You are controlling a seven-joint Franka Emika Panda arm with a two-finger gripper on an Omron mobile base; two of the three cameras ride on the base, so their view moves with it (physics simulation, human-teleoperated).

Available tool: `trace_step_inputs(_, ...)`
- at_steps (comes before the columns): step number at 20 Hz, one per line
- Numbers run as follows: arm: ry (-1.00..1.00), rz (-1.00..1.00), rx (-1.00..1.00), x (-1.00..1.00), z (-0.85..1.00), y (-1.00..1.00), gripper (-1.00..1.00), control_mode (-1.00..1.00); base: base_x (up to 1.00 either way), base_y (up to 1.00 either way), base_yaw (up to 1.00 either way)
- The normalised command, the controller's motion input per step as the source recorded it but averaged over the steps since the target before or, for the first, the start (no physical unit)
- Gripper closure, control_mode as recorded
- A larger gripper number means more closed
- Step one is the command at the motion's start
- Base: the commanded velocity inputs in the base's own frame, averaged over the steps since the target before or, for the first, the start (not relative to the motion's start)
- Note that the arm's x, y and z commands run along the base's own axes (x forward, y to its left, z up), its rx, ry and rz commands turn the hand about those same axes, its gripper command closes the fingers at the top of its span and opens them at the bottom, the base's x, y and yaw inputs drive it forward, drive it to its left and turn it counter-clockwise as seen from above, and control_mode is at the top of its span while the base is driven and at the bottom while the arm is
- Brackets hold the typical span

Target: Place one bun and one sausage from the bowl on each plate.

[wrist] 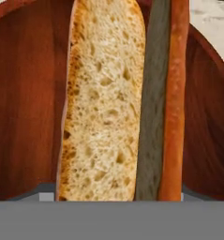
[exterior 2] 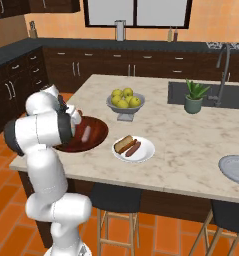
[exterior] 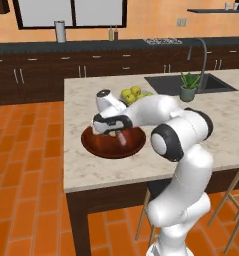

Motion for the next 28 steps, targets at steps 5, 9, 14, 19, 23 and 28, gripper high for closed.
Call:
trace_step_inputs(5,-0.41,-0.02,0.02,-1.00,0.57,-0.81,1.00,-1.00,0.00,0.00,0.00)
trace_step_inputs(9,0.00,0.00,0.00,0.00,0.00,0.00,1.00,1.00,-1.00,-1.00,-0.12)
trace_step_inputs(14,0.00,0.00,0.00,0.00,0.00,0.00,1.00,1.00,-0.43,-1.00,-0.23)
trace_step_inputs(19,0.00,0.00,0.00,0.00,0.00,0.00,1.00,1.00,0.48,-1.00,-0.25)
trace_step_inputs(23,0.00,0.00,0.00,0.00,0.00,0.00,1.00,1.00,0.86,-1.00,-0.14)
trace_step_inputs(28,0.18,0.00,0.02,0.29,-0.21,-0.18,1.00,-1.00,0.59,-0.52,-0.01)
